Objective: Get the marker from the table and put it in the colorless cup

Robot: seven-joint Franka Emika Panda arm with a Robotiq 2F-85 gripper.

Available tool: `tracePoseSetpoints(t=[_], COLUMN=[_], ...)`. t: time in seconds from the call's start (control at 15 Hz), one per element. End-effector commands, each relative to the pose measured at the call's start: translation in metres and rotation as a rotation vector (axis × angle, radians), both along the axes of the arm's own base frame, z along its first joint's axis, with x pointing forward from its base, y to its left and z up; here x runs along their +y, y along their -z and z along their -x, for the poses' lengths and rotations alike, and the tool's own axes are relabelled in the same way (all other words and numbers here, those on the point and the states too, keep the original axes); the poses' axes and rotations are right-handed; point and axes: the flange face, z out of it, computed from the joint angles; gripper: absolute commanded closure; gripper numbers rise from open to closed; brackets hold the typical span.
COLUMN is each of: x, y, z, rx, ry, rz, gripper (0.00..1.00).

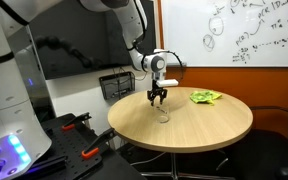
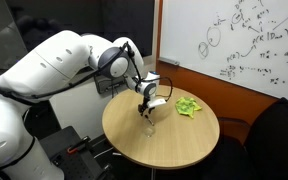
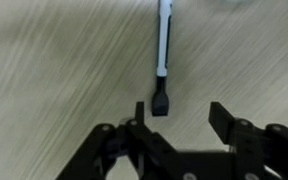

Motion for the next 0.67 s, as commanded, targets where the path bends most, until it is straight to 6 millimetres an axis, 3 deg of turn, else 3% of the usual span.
tracePoseSetpoints(t=[0.0,0.13,0.2,0.6], x=[-0.006,-0.004,-0.002,0.005], y=[0.007,0.009,0.01,0.018], z=[-0.014,-0.019,-0.021,-0.025], rx=[0.025,0.031,0.032,0.053], ry=[0.023,0.022,0.017,0.016], rz=[0.014,0.013,0.015,0.024], gripper=[0.36,0.43,0.39,0.37])
